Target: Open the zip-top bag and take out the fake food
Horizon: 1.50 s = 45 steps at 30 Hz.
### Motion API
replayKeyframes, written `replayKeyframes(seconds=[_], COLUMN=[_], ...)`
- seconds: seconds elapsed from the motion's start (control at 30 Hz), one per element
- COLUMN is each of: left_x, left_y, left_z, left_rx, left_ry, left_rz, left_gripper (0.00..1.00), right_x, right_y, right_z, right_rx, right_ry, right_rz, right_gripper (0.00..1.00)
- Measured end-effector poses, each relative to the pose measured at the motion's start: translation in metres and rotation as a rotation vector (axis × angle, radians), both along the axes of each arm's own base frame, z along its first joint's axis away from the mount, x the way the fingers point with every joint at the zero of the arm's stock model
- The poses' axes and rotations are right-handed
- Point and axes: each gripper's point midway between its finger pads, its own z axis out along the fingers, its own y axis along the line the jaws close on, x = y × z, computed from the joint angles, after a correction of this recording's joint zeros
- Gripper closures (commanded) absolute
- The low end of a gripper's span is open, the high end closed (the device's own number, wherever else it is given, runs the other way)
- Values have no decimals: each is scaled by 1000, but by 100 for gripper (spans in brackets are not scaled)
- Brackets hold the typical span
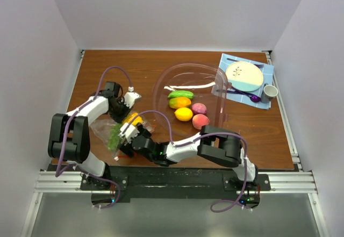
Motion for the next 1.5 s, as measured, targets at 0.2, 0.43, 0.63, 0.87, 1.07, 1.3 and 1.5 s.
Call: replayKeyframes(seconds=[0.2,0.43,0.63,0.87,1.07,1.3,1.5], left_x=[5,-2,1,17,22,22,22], left_y=[-13,-13,3,32,40,40,40], left_z=[1,-5,-10,-10,-10,-10,-10], left_rx=[4,-5,-40,-56,-52,-51,-51], left_ry=[-20,9,40,34,25,25,20], left_rz=[-59,-52,21,127,151,151,151], left_gripper=[100,100,100,100,100,100,100], right_x=[-10,-19,-19,-27,-36,17,122], right_y=[21,-5,-46,-82,-108,-148,-200], right_z=[0,1,1,32,108,176,172], right_rx=[10,17,-8,41,169,206,78], right_ry=[16,30,37,38,-2,-109,-98], right_rz=[88,110,74,62,70,-119,-450], right_gripper=[65,100,100,100,100,64,1])
